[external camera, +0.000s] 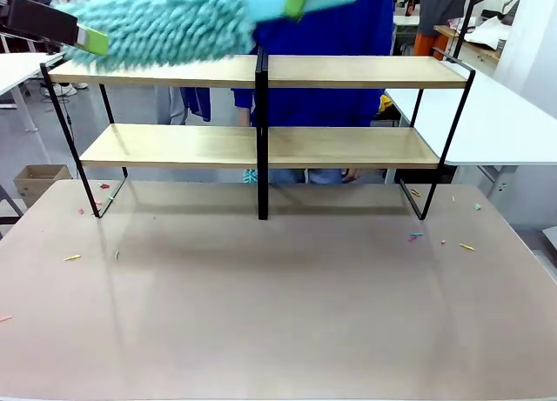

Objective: Clean the shelves.
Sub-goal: Clean another randomly selected level of the Shelf with the Duster.

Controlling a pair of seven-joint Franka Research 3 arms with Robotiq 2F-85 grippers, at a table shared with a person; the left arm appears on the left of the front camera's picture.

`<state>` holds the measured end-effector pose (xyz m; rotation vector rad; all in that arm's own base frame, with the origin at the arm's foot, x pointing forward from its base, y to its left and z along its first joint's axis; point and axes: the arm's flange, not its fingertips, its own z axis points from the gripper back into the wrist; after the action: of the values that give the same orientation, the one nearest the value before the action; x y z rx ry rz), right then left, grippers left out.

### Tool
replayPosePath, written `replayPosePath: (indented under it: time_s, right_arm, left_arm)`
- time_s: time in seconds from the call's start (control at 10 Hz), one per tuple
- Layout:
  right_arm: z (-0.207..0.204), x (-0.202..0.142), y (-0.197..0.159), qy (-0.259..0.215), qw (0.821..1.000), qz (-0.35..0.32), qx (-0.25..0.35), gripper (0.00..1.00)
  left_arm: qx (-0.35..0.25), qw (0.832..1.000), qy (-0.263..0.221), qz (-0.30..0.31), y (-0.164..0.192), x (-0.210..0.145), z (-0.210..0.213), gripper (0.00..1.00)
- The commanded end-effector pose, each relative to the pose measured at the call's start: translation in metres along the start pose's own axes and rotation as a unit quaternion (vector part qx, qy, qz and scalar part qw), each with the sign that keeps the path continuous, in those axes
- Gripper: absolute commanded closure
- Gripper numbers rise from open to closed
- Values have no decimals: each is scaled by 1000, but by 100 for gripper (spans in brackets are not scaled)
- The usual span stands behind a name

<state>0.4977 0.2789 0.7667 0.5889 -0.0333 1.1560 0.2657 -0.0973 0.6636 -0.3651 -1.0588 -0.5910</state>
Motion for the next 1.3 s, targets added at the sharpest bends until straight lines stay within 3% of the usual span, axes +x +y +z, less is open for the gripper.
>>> replayPosePath:
  time_s: [0.0,0.1,0.3,0.5,0.6,0.7,1.0,1.1,1.2]
  right_arm:
    - [-31,-176,3,-96,994,-52,30,87]
    - [-40,-243,-4,-138,985,-103,32,87]
    - [-63,-337,-14,-212,961,-172,44,87]
    - [-88,-384,-11,-239,953,-174,65,87]
    - [-94,-383,-3,-236,955,-171,50,87]
    - [73,-298,-59,-233,951,-191,63,87]
    - [73,-298,-59,-233,951,-191,63,87]
    - [50,-315,-50,-233,953,-184,65,87]
    - [65,-314,-59,-212,963,-140,86,87]
  left_arm:
    - [-3,1000,-1,-2,1,-2,0,0]
    - [-3,1000,-1,-2,1,-2,0,0]
    - [-3,1000,-1,-2,1,-2,0,0]
    - [-3,1000,-1,-2,1,-2,0,0]
    - [-3,1000,-1,-2,1,-2,0,0]
    - [-3,1000,-1,-2,1,-2,0,0]
    - [-3,1000,-1,-2,1,-2,0,0]
    - [-3,1000,-1,-2,1,-2,0,0]
    - [-3,1000,-1,-2,1,-2,0,0]
